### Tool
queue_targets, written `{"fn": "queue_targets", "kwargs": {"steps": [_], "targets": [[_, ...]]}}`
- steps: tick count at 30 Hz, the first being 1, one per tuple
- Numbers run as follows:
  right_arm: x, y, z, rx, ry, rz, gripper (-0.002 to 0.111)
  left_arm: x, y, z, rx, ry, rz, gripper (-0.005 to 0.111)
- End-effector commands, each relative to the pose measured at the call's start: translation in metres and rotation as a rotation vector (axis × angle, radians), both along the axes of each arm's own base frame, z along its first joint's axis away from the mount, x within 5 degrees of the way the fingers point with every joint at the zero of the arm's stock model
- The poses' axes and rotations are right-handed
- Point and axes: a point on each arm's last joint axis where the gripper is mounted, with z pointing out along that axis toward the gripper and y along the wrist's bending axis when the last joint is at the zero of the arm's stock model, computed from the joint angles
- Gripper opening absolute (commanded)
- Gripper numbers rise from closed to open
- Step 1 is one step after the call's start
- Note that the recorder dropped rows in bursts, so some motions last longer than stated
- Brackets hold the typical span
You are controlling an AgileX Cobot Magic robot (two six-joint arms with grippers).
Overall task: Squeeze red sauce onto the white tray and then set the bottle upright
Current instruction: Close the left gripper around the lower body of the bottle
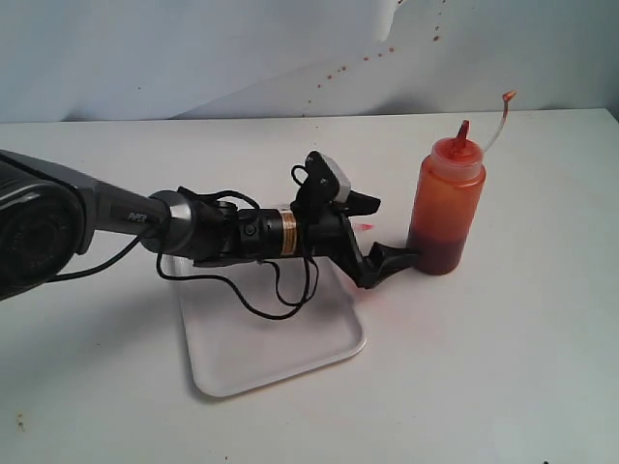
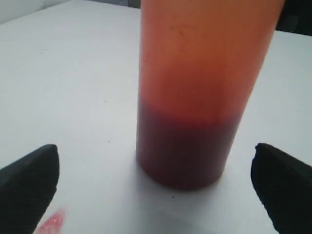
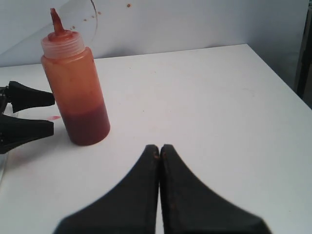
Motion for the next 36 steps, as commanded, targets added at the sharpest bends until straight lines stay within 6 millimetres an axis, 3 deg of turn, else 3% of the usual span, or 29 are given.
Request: {"fn": "queue_targets", "kwargs": {"steps": [1,4,10,19,36], "targets": [[0.0,0.0,-0.001,0.004,-0.001,-0.001,0.0,-0.009,-0.018,0.002,0.024,-0.01,-0.038,0.104],[0.0,0.0,-0.001,0.004,-0.001,-0.001,0.0,-0.015,-0.029,-0.002,0.066,0.006,-0.006,0.104],[0.0,0.0,-0.001,0.004,-0.001,-0.001,0.0,-0.002,-0.036,0.01,0.049,0.078,0.074,0.104],[0.0,0.0,-0.001,0.004,-0.001,-0.001,0.0,-0.017,-0.058,0.009,0.073,0.083,0.066,0.104],[0.0,0.0,-0.001,0.004,-0.001,-0.001,0.0,-0.011,-0.06,0.014,0.029,0.054,0.154,0.104]]}}
